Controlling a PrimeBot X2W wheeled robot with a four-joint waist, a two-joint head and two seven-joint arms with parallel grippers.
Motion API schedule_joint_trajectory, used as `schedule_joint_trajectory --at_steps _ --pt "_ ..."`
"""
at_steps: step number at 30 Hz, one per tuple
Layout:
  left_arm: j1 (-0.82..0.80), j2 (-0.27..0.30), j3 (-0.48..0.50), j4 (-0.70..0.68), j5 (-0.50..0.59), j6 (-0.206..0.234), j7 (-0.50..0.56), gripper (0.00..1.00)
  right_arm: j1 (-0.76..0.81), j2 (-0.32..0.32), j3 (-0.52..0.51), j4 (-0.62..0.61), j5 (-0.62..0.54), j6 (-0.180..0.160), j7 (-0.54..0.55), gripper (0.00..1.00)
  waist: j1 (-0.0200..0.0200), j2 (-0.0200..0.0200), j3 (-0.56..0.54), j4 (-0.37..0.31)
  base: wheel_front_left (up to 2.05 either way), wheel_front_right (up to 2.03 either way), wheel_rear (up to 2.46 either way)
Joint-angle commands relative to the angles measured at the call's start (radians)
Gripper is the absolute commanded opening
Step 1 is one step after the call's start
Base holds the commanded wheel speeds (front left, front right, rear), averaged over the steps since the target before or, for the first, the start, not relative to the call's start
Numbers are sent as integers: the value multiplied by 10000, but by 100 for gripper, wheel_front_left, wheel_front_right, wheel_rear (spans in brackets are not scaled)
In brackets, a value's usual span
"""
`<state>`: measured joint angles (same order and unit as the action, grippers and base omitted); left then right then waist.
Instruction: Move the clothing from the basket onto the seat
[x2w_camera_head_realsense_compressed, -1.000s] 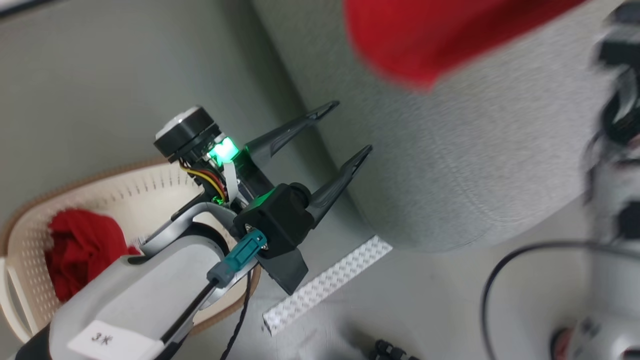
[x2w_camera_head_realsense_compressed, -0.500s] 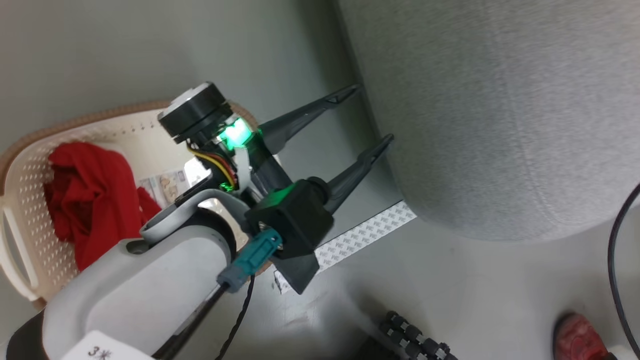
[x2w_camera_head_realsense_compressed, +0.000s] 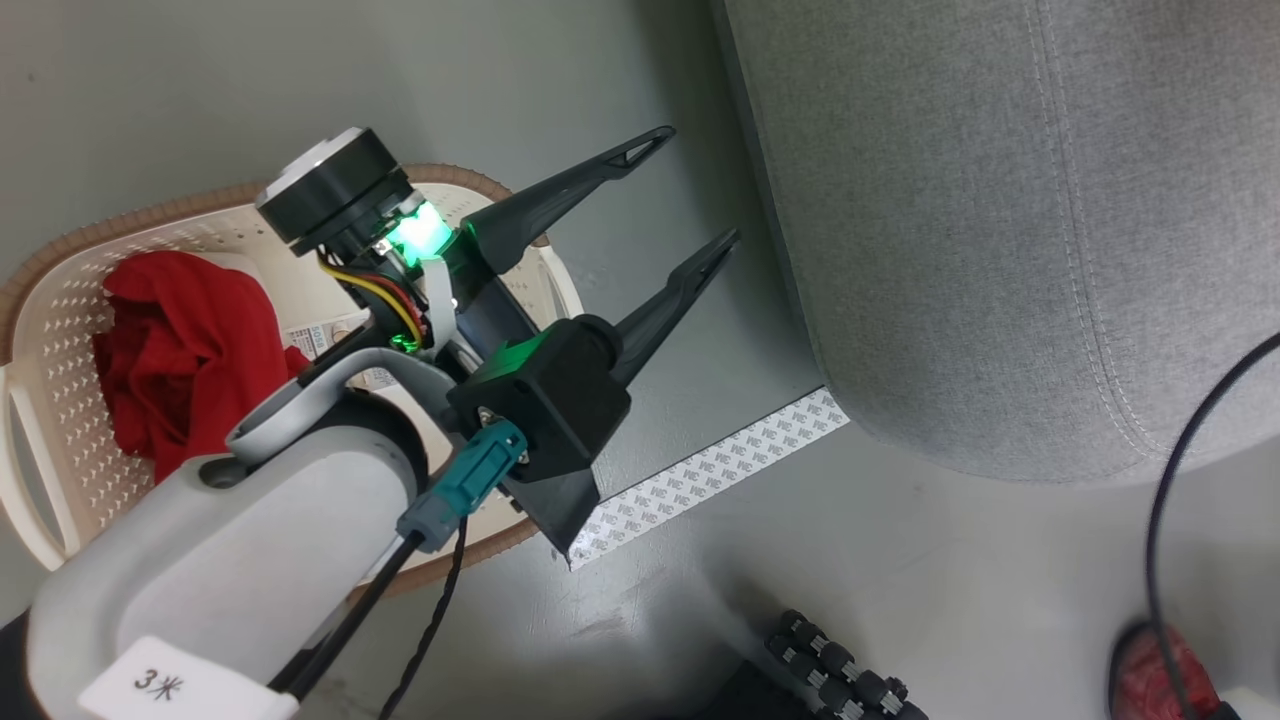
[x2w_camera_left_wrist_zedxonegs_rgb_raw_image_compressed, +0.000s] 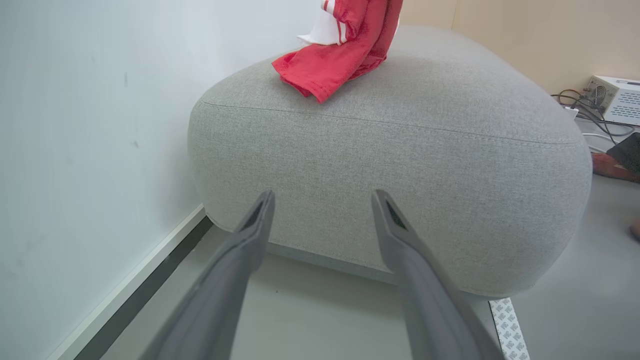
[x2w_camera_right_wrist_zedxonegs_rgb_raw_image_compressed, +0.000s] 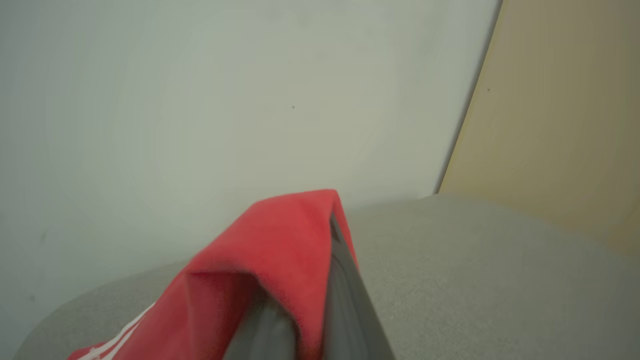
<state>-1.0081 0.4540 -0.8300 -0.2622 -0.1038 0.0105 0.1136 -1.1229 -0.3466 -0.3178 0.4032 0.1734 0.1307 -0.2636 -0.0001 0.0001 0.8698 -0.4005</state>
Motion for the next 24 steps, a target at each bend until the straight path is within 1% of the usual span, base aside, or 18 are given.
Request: schedule_joint_trajectory --at_steps 1,6,7,8,9,10,14,16,21,24 --pt "72 127 12 -87 13 11 42 100 156 159 -87 214 -63 1 -3 0 1 -1 5 -31 0 0 0" --pt "297 329 -25 -136 2 78 113 100 351 546 -213 1185 -389 1 -4 0 1 -1 -43 -86 0 0 0" --pt "327 340 -39 -135 -12 98 94 100 401 635 -255 1304 -443 1 -4 4 1 -1 -81 -84 0 0 0" --pt "347 343 -50 -138 -24 139 78 100 433 738 -325 1425 -455 1 -4 35 1 -1 -117 -80 0 0 0" --pt "390 344 -52 -127 -43 162 73 100 460 823 -377 1546 -487 1 -3 54 1 -1 -165 -77 0 0 0" --pt "437 338 -69 -108 -72 158 64 100 503 884 -392 1598 -532 1 -3 100 1 -1 -215 -69 0 0 0" --pt "478 344 36 60 -99 319 -89 100 738 923 -630 1551 -814 1 -4 100 1 -1 -573 2 0 0 0" --pt "589 326 148 222 -192 484 -346 100 1250 982 -969 1299 -1116 1 -3 100 1 -1 -964 173 0 0 0" --pt "859 151 297 615 -457 777 -931 100 2400 1098 -804 647 -1337 1 -4 100 1 -1 -1694 657 0 0 0" --pt "1149 9 398 907 -683 997 -1312 100 3244 1369 -467 -94 -1348 1 82 100 1 -1 -2185 928 0 0 0"
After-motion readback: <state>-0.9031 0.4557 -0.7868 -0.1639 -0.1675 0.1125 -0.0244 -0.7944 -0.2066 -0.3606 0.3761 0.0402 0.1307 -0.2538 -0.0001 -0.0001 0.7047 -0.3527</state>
